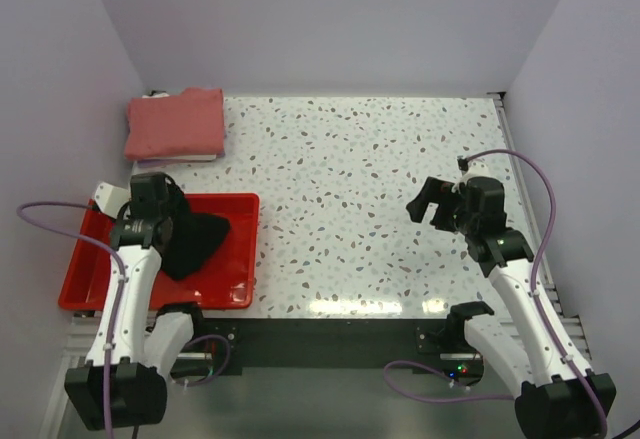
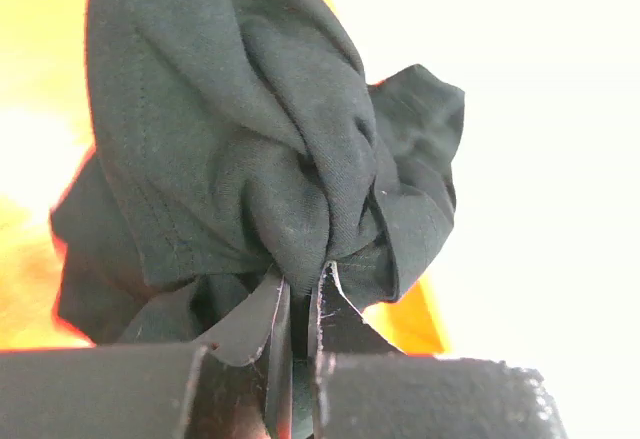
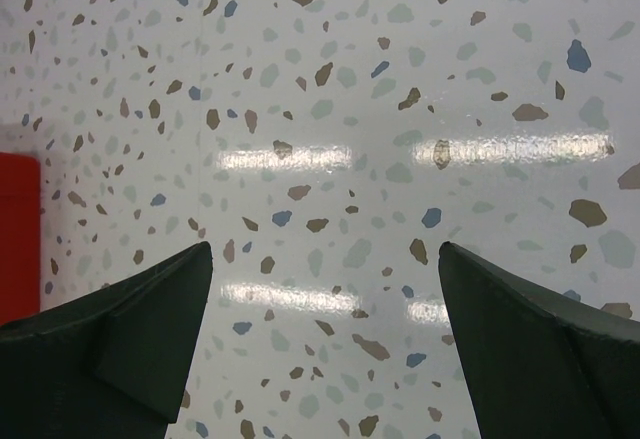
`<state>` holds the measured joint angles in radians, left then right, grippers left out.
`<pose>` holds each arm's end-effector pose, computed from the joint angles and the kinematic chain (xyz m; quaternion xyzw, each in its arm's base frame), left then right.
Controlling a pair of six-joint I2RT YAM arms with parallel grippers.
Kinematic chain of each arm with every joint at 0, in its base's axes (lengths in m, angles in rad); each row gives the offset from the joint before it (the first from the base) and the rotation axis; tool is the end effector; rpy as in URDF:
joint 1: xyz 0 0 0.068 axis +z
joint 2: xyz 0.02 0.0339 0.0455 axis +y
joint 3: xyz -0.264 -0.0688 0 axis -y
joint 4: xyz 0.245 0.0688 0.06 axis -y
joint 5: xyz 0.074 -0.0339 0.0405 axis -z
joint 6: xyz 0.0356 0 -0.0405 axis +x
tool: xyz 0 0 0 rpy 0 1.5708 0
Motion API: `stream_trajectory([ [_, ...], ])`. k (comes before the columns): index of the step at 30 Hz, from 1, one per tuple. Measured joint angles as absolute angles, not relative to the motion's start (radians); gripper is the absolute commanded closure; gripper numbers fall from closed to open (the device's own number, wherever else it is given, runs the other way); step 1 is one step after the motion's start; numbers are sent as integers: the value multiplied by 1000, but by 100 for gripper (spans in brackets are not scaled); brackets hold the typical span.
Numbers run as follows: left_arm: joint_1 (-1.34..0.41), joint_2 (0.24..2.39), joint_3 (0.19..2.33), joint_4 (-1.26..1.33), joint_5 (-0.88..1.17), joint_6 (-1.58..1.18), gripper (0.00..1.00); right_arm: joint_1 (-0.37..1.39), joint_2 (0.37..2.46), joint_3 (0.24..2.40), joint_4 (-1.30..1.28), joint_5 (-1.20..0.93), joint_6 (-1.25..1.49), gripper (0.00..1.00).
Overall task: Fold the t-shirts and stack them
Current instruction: Grab the tshirt from the pile, then move the tshirt to the center of the board
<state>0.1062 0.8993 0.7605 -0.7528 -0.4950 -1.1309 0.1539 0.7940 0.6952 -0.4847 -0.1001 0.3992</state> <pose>0.1701 0.0351 0.2638 -0.5966 0.6975 0.0430 0.3947 0.1734 0.0305 0.2770 0.0841 0.8758 0.1716 0.4432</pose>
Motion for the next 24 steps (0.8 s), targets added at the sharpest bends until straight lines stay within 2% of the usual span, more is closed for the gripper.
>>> stream_trajectory([
  [6,106,774,798,-615,-338,-1061,100,154,794,695,-481,-101,400,1],
  [11,82,829,858,-506,-204,-1000,100,154,796,695,-477,-101,400,1],
  [24,-469,1119,1038,-200,-65,-722,100,154,795,695,-474,-94,400,1],
])
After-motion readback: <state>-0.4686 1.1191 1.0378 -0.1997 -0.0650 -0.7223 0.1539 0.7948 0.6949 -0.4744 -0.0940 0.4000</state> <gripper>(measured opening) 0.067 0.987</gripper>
